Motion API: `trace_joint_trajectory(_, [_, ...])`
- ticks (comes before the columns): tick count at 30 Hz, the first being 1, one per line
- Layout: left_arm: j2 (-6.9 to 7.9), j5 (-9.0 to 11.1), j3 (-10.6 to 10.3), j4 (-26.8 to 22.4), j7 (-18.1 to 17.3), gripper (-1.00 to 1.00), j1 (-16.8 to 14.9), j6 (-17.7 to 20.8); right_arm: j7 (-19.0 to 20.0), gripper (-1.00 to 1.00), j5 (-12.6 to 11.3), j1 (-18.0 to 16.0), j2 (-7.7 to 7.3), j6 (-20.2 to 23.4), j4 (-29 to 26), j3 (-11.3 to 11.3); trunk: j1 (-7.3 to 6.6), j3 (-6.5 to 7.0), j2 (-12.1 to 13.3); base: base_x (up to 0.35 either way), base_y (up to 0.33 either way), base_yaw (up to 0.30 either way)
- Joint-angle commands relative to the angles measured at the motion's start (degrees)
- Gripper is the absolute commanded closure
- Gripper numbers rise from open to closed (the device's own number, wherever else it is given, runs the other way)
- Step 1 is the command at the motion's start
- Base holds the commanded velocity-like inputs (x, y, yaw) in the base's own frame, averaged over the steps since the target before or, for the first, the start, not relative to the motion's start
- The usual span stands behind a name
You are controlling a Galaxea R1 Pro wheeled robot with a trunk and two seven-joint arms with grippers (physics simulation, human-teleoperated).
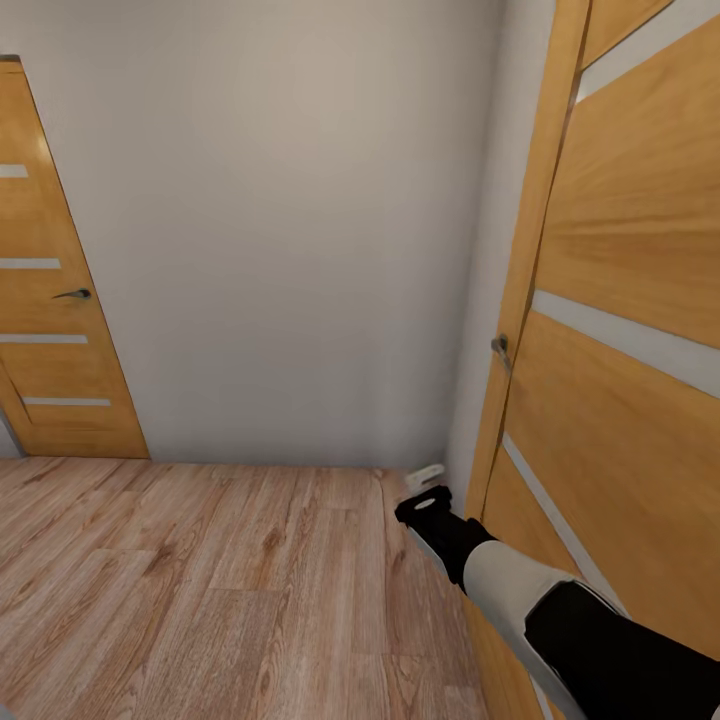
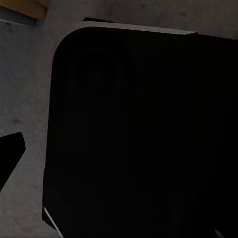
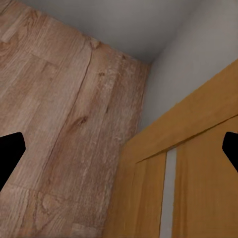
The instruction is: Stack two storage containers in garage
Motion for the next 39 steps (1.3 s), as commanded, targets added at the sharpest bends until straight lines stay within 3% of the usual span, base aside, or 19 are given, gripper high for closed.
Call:
trace_joint_trajectory(1, [-0.01, 0.45, 0.11, -0.07, -0.07, -1.00, 0.03, -0.08, -0.29, -1.00, -0.57, 0.09, 0.00, 0.17, -0.03, 0.50, 0.00, -0.05, -0.03, 0.000, 0.000, 0.000])
trace_joint_trajectory(16, [-0.01, 0.45, 0.11, -0.07, -0.07, -1.00, 0.03, -0.11, -0.21, -1.00, -0.51, 1.58, 0.00, -0.19, 0.17, 0.46, 0.00, -0.05, -0.03, 0.000, 0.000, 0.000])
trace_joint_trajectory(29, [0.04, 0.45, 0.11, -0.07, -0.07, -1.00, 0.03, -0.07, -0.14, -1.00, 0.03, 14.29, 0.00, -3.41, 0.49, 0.57, 0.00, -0.05, -0.03, 0.000, 0.000, 0.000])
trace_joint_trajectory(35, [0.04, 0.45, 0.11, -0.07, -0.07, -1.00, 0.03, -0.07, -0.07, -1.00, 0.07, 15.45, 0.00, -4.60, 6.19, 0.59, 0.00, -0.05, -0.03, 0.000, 0.000, 0.000])
trace_joint_trajectory(39, [0.02, 0.45, 0.12, -0.07, -0.07, -1.00, 0.03, -0.07, 1.28, -1.00, 0.00, 16.04, 0.00, -7.78, 10.17, 0.59, 0.00, -0.05, -0.03, 0.000, 0.000, 0.000])
